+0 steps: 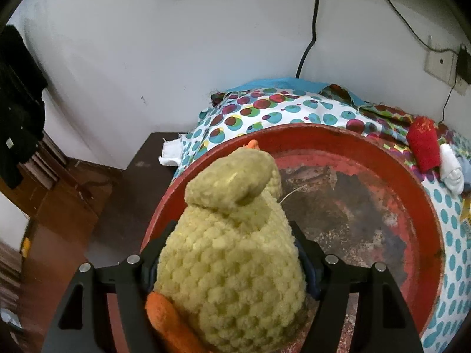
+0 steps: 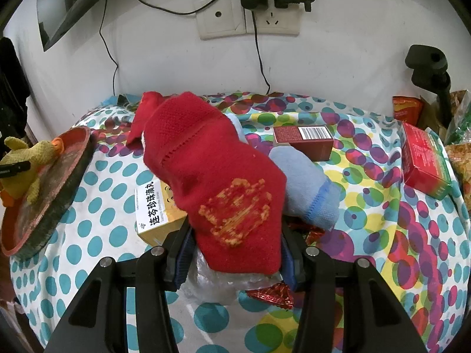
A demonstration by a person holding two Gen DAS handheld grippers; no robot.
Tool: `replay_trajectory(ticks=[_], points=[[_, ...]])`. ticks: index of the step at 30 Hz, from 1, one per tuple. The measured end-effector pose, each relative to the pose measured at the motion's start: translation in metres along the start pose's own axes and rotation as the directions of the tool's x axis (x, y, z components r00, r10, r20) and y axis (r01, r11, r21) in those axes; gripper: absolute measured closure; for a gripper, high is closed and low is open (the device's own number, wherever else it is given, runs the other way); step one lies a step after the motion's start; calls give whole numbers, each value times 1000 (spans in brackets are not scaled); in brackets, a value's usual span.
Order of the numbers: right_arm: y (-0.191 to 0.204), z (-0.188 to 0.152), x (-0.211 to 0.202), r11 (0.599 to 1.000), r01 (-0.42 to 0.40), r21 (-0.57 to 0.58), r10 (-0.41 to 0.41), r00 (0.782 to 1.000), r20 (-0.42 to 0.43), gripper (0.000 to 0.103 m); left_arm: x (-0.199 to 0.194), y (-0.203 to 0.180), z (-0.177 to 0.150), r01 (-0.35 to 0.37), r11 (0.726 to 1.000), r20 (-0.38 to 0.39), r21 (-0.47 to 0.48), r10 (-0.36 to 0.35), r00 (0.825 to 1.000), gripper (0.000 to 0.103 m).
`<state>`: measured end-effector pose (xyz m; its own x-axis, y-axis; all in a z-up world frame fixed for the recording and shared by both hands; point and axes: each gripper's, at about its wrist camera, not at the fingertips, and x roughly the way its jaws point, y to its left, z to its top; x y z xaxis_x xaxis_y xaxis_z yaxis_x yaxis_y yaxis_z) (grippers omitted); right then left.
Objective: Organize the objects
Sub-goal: 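Carry the duck onto the red tray and open the left tool while the right tool holds the sock, then withdraw the open left tool from the duck on the tray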
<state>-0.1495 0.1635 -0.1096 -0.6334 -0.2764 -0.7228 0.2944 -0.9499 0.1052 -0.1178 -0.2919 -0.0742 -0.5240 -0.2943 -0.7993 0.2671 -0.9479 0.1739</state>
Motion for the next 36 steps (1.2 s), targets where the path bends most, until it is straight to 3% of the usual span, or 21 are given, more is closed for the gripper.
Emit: replay_trajectory(ticks=[4,14,22,24,29,36], points=[[0,0,0,1000,2,0,-2,1000,0,56,-2,7,1,43,999,-21,-11,-43,999,29],[-1,0,0,1000,0,-2,0,1000,-1,55,-40,11,4,39,999,39,-26,-38,998,25],[0,1,-4,1000,-1,-15,2,1000,18,55,-82,-50,-28,83,989,101,119,-95,990,25],[1,1,-5,1000,-9,-20,10,1000,26,60,-90,-67,-40,106,983,107,149,-122,987,25],[2,1,-9,1000,-14,-20,15,999,48,61,-99,-91,-57,167,972,116,168,-187,975,25],[2,1,-8,1000,-23,-10,23,999,38,59,-107,-111,-75,165,964,137,207,-196,971,25]])
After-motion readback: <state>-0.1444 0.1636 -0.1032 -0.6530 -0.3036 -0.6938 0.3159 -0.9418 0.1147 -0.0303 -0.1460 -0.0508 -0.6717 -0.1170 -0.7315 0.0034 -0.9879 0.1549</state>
